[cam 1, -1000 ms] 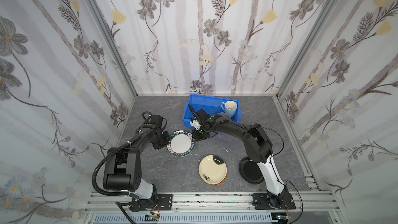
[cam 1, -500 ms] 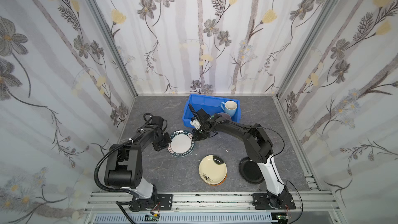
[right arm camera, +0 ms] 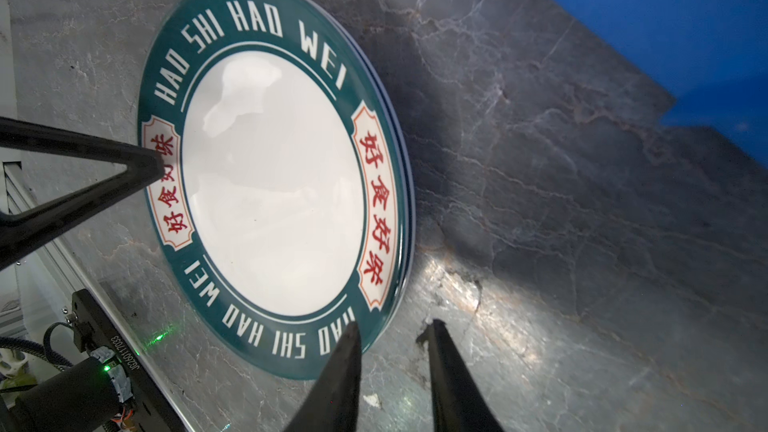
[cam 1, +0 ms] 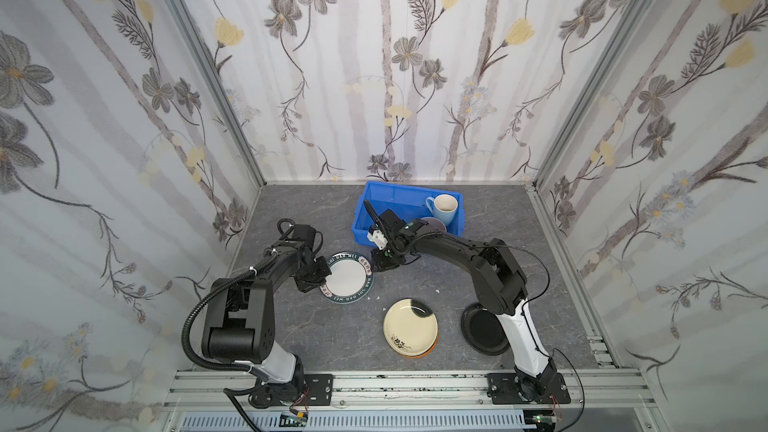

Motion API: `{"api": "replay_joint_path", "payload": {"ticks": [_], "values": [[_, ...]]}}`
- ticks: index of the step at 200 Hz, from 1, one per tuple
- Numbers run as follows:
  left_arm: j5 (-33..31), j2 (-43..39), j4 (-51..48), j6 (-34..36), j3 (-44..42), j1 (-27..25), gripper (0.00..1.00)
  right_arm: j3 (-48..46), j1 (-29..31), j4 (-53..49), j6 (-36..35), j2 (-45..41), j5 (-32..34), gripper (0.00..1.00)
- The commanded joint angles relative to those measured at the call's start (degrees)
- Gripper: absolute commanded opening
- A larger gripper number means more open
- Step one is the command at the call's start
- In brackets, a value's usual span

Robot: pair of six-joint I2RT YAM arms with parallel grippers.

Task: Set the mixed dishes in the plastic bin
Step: 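Hold the green-rimmed plate on edge, pinching its rim with the right gripper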

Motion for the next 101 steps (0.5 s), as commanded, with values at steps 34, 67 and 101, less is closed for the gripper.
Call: {"api": "replay_joint_path", "payload": {"ticks": [34,67,101], "values": [[-5.06,-2.32,-2.99,1.16,-0.25,0.1,0.09,0.62,-0.08,0.0,0.39,-0.74,0.51,0.3],[-5.3,-1.69,-2.69,1.02,-0.31,0.08,0.08,0.84,-0.06,0.01,0.32,-0.65,0.41,0.3],[-5.62,-0.66,-2.46,1.3,-0.42,0.09,0.08,0.66,-0.06,-0.04,0.3,-0.74,0.41,0.3]]}}
